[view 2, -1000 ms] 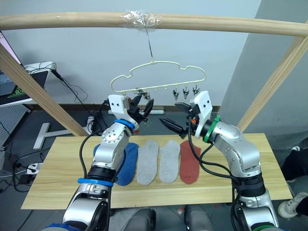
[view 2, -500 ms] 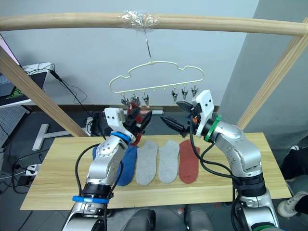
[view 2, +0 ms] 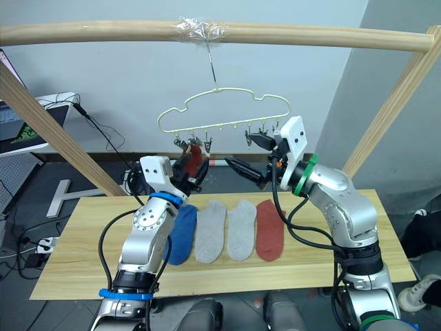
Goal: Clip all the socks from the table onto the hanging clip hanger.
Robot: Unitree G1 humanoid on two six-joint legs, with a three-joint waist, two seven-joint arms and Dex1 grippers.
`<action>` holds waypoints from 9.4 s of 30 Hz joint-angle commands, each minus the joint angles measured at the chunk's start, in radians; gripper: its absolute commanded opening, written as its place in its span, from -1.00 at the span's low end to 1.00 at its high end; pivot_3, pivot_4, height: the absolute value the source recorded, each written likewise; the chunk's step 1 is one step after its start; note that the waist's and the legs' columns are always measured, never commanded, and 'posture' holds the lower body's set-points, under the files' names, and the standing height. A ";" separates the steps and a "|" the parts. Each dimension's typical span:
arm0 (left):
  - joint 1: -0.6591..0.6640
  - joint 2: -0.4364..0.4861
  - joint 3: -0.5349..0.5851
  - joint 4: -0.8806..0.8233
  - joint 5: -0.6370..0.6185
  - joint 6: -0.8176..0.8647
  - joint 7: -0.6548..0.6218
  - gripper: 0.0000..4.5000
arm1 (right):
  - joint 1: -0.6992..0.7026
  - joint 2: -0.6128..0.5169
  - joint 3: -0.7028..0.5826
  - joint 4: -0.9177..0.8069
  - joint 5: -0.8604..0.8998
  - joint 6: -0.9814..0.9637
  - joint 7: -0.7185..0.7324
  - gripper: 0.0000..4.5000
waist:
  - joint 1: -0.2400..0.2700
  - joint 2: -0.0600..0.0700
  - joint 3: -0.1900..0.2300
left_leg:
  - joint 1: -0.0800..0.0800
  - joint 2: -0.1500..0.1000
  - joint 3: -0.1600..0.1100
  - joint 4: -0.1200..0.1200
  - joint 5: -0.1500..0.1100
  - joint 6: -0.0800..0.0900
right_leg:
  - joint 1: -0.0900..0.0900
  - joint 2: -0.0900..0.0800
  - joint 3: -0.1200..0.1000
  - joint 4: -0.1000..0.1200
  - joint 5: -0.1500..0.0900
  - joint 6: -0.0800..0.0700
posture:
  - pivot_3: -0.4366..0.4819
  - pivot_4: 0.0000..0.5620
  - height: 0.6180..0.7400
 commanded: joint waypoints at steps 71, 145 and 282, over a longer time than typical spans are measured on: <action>-0.220 -0.006 0.027 0.279 0.080 -0.196 0.049 -0.24 | -0.036 -0.020 -0.017 -0.039 0.029 -0.026 -0.019 1.00 | -0.002 0.000 0.000 | 0.000 0.000 0.000 0.000 0.000 0.000 | 0.000 0.000 0.000 0.000 0.002 -0.004 | -0.13 -0.41 1.00; -0.142 -0.064 0.318 -0.005 -0.575 0.475 0.022 -1.00 | 0.241 0.066 0.202 0.352 -0.551 -0.591 -0.102 -0.99 | -0.007 -0.001 0.000 | 0.016 0.002 0.004 -0.002 0.000 -0.001 | 0.012 0.008 0.004 0.001 0.000 0.001 | -0.03 -0.34 1.00; -0.237 -0.012 -0.031 0.218 0.010 -0.110 -0.061 0.11 | 0.041 0.014 0.023 -0.050 -0.076 -0.063 -0.046 1.00 | -0.004 0.001 0.001 | -0.002 0.001 0.000 -0.001 -0.001 -0.001 | -0.002 0.004 0.001 -0.002 0.000 0.000 | -0.14 -0.34 1.00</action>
